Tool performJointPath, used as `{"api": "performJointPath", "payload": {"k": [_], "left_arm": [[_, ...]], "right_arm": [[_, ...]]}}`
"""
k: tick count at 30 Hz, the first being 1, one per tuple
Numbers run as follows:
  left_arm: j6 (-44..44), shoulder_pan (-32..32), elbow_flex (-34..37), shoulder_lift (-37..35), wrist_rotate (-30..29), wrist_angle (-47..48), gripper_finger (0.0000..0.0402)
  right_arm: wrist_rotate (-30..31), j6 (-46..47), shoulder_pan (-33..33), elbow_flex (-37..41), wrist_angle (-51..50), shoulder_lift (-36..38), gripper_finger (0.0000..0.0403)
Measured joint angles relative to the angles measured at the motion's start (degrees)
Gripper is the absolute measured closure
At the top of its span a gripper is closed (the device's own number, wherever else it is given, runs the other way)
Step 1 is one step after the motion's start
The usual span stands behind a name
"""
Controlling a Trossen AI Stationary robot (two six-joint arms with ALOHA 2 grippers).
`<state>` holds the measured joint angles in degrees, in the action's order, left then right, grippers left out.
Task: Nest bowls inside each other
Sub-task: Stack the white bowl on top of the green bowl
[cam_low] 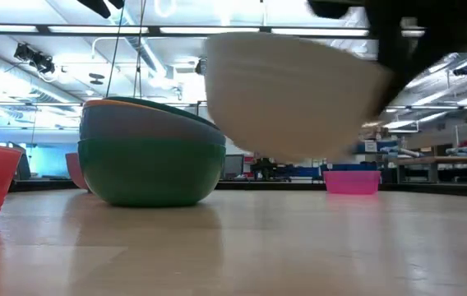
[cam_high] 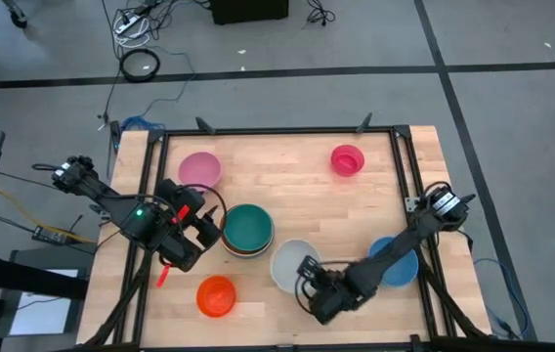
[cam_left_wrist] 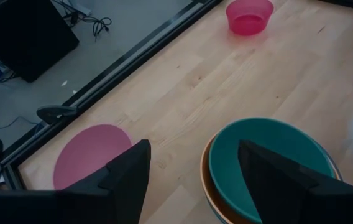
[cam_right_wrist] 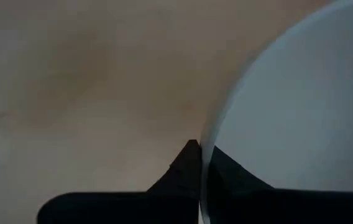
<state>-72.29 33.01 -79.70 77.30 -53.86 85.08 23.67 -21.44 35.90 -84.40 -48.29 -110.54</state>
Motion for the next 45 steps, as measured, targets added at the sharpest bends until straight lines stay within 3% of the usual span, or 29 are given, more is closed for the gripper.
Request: {"api": "performJointPath", "payload": {"k": [5, 12, 22, 33, 45], "left_arm": [[0.0, 0.0, 0.0, 0.0, -0.4, 0.0, 0.0152], [0.0, 0.0, 0.0, 0.0, -0.5, 0.1, 0.0152], [0.0, 0.0, 0.0, 0.0, -0.5, 0.1, 0.0152], [0.1, 0.0, 0.0, 0.0, -1.9, 0.2, 0.0152], [0.1, 0.0, 0.0, -0.1, -5.5, 0.2, 0.0152]], "right_arm": [[3.6, -3.9, -5.9, -2.9, 1.9, 0.0, 0.0402], [4.0, -10.9, -11.9, -7.7, 7.3, 0.0, 0.0403], [-0.4, -16.0, -17.9, -10.0, 13.9, 0.0, 0.0403], [-15.2, -15.8, -24.3, -10.0, 23.4, 0.0, 0.0403], [-29.2, -6.0, -26.5, -10.0, 24.7, 0.0, 0.0403]]}}
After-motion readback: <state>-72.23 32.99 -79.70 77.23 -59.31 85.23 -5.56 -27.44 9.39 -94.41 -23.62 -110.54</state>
